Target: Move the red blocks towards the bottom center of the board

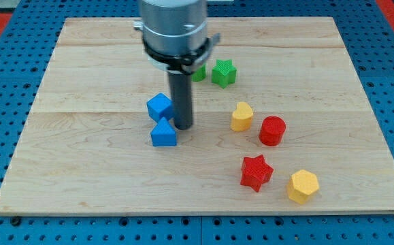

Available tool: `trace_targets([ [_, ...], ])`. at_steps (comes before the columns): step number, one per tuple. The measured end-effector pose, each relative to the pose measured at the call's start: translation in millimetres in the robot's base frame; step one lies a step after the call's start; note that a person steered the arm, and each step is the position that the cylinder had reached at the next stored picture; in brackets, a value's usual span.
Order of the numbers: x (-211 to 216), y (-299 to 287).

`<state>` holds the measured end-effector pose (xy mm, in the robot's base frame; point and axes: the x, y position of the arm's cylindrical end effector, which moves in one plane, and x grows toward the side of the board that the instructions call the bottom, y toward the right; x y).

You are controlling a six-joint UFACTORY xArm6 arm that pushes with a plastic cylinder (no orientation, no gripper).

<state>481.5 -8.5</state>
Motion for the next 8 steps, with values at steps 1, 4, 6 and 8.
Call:
trace_targets([
  [1,47,29],
  [4,6,96],
  [6,-25,154],
  [8,13,136],
])
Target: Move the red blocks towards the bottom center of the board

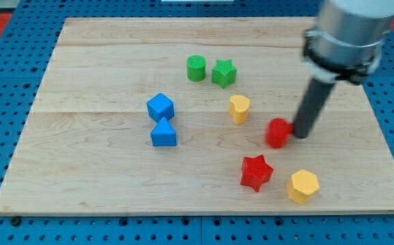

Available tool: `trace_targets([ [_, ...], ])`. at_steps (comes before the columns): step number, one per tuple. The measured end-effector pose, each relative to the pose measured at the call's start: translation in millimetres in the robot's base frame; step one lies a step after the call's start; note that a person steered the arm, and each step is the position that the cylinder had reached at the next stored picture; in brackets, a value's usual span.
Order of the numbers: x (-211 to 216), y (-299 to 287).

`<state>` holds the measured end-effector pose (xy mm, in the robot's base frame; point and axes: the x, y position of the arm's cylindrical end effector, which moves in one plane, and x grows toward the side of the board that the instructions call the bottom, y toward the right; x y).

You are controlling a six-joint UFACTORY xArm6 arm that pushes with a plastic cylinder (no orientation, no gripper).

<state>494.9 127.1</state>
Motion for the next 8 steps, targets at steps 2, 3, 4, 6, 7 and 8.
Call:
trace_targets([
  [2,13,-49],
  [3,28,-87],
  [4,30,-181],
  [6,18,-91],
  [7,33,-2],
  [8,49,23],
])
